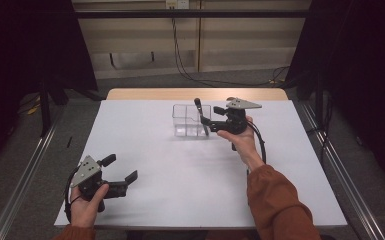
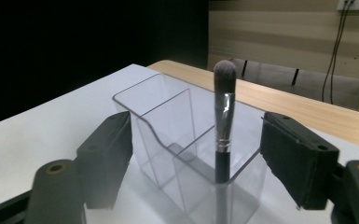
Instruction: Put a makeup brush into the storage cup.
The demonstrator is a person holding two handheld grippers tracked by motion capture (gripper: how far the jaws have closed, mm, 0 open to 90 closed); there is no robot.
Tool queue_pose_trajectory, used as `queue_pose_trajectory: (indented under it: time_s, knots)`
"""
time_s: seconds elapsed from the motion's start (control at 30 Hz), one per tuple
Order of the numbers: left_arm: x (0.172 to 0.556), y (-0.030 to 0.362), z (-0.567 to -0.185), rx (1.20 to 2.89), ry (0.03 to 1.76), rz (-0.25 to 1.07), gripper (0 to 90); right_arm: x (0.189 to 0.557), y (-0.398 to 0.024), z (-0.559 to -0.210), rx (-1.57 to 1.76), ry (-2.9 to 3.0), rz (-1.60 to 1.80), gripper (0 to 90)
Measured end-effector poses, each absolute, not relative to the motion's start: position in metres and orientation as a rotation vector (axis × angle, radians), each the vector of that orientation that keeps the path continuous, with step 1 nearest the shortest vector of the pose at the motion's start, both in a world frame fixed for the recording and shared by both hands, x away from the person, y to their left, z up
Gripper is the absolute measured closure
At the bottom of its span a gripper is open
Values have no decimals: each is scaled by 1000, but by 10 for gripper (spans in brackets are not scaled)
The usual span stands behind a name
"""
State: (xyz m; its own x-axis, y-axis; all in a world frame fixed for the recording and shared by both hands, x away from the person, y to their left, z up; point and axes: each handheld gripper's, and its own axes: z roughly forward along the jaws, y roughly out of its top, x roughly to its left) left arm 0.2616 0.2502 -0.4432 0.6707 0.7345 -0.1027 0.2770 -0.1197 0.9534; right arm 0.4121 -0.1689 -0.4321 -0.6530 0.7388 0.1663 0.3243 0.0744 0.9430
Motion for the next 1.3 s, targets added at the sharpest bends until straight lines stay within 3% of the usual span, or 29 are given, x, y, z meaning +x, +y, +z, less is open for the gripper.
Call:
queue_pose_trajectory:
  time_s: [0.1,0.43,1.3]
  knots:
    - [261,250,-443,1694,820,476,28,406,-170,-432,1050,2007,1601,161]
    - [261,249,-443,1698,814,470,29,393,-178,-427,1075,1995,1603,14]
    - [259,248,-442,1703,804,489,28,347,-233,-428,1116,1957,1533,0]
